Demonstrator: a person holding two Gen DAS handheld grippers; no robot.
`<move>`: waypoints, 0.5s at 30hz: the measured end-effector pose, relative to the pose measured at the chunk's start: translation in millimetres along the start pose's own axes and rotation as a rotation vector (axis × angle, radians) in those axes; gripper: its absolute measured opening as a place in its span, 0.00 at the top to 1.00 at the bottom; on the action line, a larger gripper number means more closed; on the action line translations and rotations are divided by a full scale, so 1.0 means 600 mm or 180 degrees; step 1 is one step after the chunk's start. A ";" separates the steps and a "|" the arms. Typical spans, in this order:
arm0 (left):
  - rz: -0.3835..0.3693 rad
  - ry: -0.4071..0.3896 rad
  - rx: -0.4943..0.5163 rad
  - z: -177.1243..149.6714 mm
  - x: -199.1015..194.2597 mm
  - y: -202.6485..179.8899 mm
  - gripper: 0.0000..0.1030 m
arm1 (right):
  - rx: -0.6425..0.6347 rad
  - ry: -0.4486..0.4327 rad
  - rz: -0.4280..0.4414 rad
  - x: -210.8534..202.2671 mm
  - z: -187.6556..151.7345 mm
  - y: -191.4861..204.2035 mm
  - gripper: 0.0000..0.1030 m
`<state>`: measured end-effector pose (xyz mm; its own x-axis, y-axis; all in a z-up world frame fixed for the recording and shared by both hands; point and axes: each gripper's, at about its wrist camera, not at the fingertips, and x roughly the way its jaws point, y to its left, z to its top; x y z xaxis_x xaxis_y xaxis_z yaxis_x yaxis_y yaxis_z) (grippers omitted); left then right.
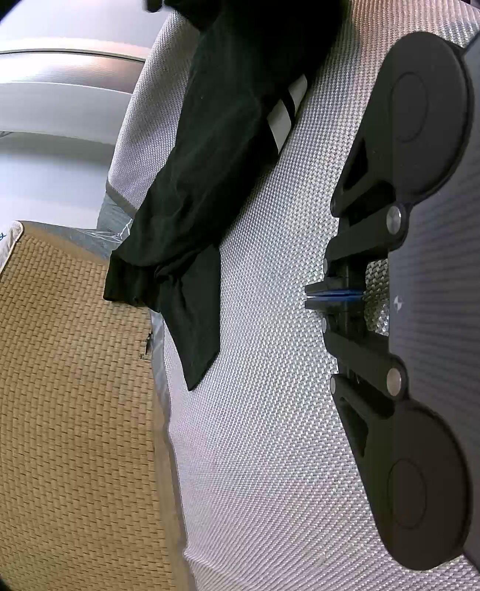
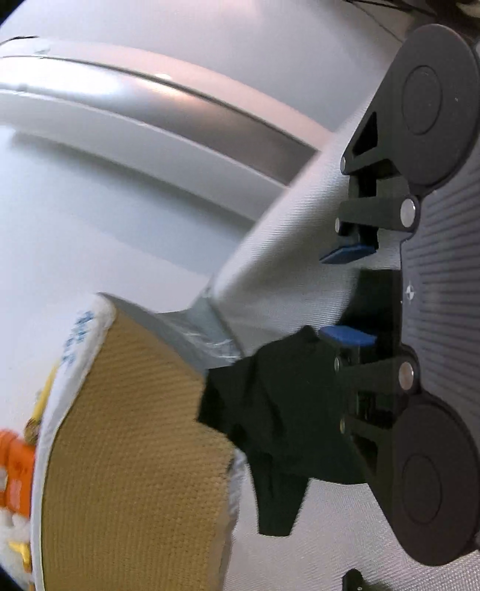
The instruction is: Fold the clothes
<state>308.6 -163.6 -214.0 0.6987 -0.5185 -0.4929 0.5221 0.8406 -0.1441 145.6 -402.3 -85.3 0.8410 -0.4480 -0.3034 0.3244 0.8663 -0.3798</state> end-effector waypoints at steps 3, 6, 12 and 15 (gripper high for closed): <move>-0.0002 0.0003 -0.0002 0.000 0.000 0.000 0.98 | -0.0058 -0.0084 0.0254 -0.012 0.013 0.019 0.46; -0.0003 0.0007 -0.0004 0.001 0.000 0.000 0.97 | -0.0160 0.0169 0.0738 0.007 0.004 0.054 0.45; -0.0009 0.0008 -0.0008 0.002 0.001 -0.001 0.97 | -0.0474 0.0565 0.1018 0.069 -0.039 0.123 0.56; -0.0005 0.0011 -0.0003 0.003 0.001 -0.002 0.97 | -0.0619 0.0614 0.1005 0.084 -0.049 0.146 0.56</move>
<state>309.4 -165.0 -212.4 0.6962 -0.5192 -0.4957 0.5227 0.8400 -0.1456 203.9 -355.2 -159.3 0.7835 -0.2163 -0.5825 -0.0397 0.9181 -0.3943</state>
